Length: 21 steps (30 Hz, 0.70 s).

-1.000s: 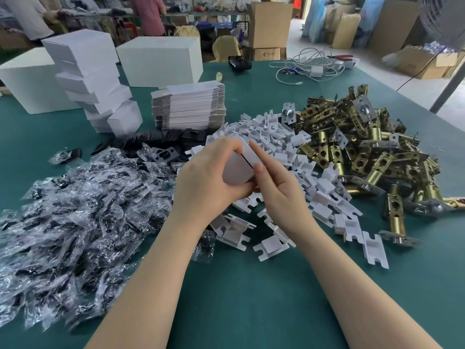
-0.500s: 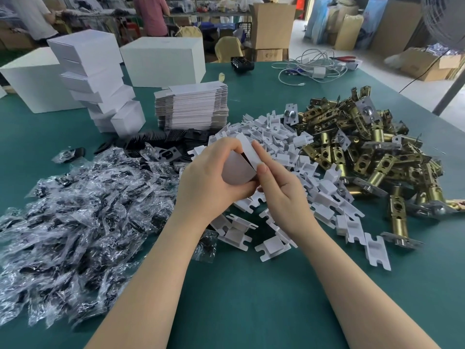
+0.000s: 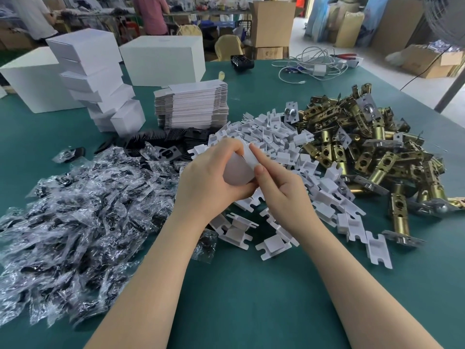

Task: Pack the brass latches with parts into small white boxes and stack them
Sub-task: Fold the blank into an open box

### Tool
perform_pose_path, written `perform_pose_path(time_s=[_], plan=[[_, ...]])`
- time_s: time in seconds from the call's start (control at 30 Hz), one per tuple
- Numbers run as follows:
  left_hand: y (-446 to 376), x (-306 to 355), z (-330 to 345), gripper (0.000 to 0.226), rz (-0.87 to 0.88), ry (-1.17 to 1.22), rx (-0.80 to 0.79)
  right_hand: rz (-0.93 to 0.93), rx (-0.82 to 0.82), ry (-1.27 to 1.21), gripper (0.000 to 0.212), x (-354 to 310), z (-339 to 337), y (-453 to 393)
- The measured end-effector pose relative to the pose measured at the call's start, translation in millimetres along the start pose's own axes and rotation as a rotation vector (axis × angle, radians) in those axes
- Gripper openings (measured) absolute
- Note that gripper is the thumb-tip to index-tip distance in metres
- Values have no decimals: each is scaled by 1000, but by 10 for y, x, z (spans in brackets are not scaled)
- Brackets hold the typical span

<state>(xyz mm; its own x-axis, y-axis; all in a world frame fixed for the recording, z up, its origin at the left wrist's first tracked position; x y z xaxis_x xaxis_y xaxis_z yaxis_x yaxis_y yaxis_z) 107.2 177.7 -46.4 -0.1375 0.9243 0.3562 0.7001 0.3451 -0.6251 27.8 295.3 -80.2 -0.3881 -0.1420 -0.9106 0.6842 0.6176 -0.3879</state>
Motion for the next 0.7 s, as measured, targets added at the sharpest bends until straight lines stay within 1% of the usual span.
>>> perform_pose_path(time_s=[0.07, 0.23, 0.33, 0.43, 0.53, 0.57, 0.7], plan=[[-2, 3, 11, 50, -4, -3, -9, 22, 9, -20, 39, 21, -8, -2], [-2, -1, 33, 51, -31, 12, -48, -47, 3, 113, 40, -18, -11, -7], [-1, -20, 61, 50, -52, 60, -75, -61, 13, 144, 41, -23, -18, 3], [-6, 3, 61, 50, -24, 42, -76, -7, 29, 43, 38, 16, -51, 5], [-2, 30, 78, 53, -1, 9, -75, 86, 26, -125, 34, 12, -34, -2], [0, 35, 78, 54, 1, 3, -73, 95, 35, -140, 34, 15, -29, -2], [-2, 31, 48, 52, -5, 12, -46, -12, 59, 40, 36, 35, -24, 6]])
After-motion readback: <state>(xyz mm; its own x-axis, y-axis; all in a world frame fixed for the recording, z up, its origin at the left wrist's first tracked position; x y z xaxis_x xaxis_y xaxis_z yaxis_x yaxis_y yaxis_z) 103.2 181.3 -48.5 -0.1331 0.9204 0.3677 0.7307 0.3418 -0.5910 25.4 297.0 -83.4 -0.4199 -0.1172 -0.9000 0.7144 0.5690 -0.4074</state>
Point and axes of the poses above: each hand's wrist, its own y-axis away from the middle knuckle, its own z-axis out of the palm, x = y × z, the point moved 6 cm from there along -y, towards the middle knuckle, and after that the axes turned 9 degrees about -y, right-handed, at the moved point
